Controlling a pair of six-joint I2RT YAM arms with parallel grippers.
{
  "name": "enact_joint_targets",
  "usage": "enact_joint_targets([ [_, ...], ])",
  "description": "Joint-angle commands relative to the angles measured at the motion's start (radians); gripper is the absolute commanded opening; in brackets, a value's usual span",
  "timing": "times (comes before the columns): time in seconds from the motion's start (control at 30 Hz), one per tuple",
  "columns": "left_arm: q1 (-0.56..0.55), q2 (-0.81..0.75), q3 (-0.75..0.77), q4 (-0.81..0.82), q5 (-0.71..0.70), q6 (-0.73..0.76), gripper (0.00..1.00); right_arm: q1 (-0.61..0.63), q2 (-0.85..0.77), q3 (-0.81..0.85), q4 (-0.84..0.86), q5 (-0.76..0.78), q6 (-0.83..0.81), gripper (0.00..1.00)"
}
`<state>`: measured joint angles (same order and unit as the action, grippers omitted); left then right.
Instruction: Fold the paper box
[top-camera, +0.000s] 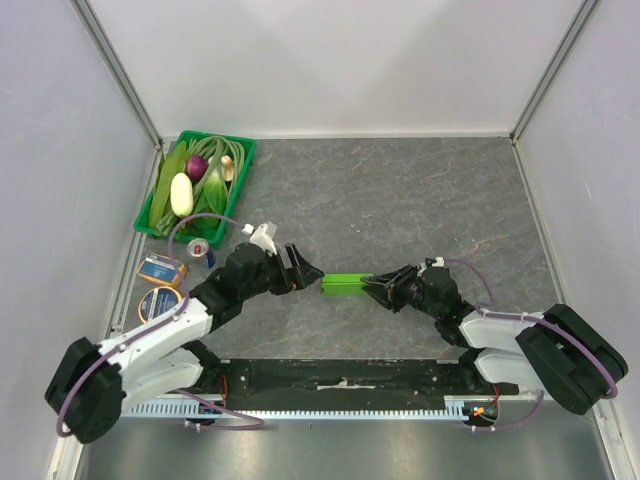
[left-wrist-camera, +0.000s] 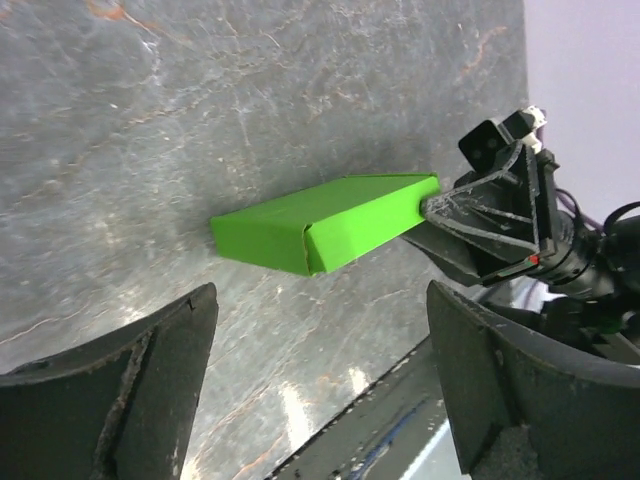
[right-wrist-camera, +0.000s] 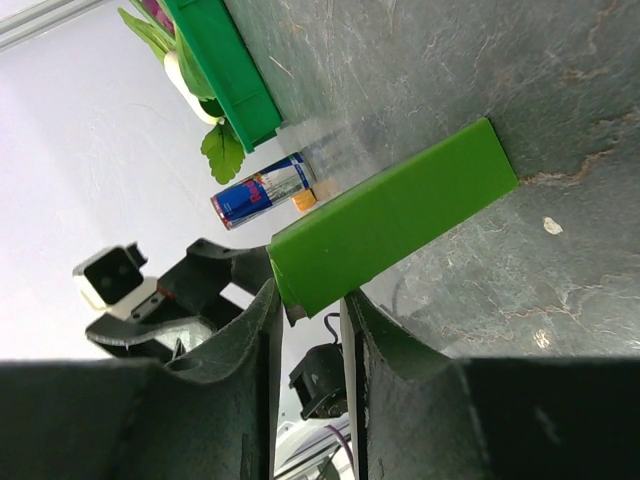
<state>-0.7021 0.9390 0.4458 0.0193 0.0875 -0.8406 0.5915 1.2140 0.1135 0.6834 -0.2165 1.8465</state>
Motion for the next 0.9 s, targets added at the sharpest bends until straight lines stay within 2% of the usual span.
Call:
enact_joint_targets([
  [0.0,0.072,0.119,0.016,0.189,0.294,-0.132,0.88,-0.002,0.021,-0.029,-0.084,0.042,-0.043,0.33],
  [0.1,0.082,0.219,0.022,0.279,0.340,-0.159,0.80,-0.002,0.019,-0.029,-0.091,0.048,-0.049,0.33],
  [0.17,0.082,0.268,0.030,0.284,0.344,-0.160,0.71,-0.002,0.024,-0.029,-0.087,0.049,-0.049,0.32],
  [0.33,0.088,0.305,0.025,0.277,0.304,-0.118,0.58,-0.001,0.055,-0.023,-0.059,0.037,-0.055,0.30],
  [0.67,0.110,0.395,0.027,0.304,0.285,-0.065,0.49,-0.002,0.094,-0.025,-0.030,0.031,-0.062,0.28],
  [0.87,0.121,0.461,0.039,0.311,0.305,-0.026,0.33,-0.005,0.128,-0.023,-0.010,0.028,-0.067,0.26],
])
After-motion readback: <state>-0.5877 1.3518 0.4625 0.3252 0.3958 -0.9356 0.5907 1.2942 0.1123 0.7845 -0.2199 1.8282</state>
